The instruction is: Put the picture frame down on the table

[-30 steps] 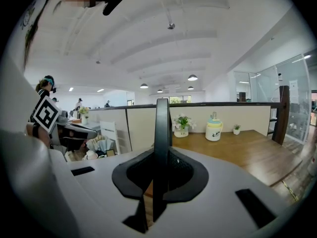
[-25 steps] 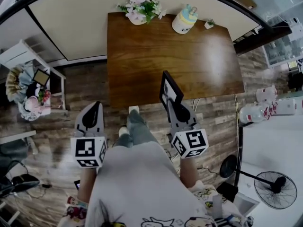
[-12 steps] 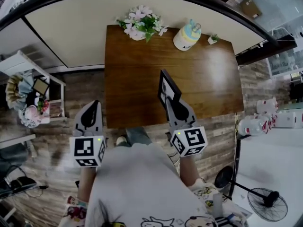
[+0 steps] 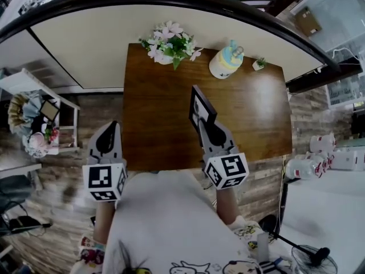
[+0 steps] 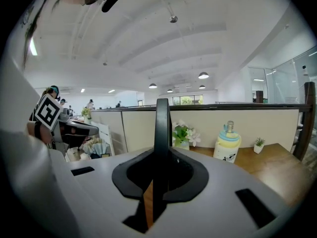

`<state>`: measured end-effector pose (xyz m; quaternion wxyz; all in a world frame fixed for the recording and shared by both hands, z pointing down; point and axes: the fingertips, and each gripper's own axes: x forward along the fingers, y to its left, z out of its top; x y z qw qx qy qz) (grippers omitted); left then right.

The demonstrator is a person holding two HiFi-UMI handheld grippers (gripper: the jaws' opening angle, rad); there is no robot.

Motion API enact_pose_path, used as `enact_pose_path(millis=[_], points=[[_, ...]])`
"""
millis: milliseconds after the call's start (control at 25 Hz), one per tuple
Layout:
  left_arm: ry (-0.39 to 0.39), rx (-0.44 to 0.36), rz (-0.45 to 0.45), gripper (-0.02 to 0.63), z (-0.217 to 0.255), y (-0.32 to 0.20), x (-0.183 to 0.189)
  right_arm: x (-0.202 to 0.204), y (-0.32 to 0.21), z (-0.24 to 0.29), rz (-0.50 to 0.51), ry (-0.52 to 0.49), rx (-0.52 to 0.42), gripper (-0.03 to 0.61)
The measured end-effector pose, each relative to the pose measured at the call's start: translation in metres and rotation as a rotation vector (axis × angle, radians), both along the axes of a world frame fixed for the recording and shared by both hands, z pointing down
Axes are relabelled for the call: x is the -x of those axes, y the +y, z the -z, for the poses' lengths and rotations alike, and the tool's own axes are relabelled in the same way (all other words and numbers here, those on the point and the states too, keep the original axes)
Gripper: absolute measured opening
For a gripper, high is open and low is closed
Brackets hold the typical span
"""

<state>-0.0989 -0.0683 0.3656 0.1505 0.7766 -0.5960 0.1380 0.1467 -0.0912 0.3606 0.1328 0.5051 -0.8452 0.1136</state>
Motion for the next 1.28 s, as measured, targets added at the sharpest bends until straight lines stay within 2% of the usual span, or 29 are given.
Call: enact_pose_path(millis=[280,680,1280], points=[[0.001,-0.003,0.015,0.003,0.001,-0.017,0.000,0.004,-0.025,0.002,0.029,0.004,-0.001,0.026],[0.011,0.006,-0.008,0.003,-0.001,-0.022,0.010,0.017,-0.030,0.001,0.021,-0.004,0.021,0.026],[0.004,0.076,-0.058,0.003,-0.023,-0.030,0.007,0.037,-0.037,-0.021,0.059,-0.022,0.097,0.026]])
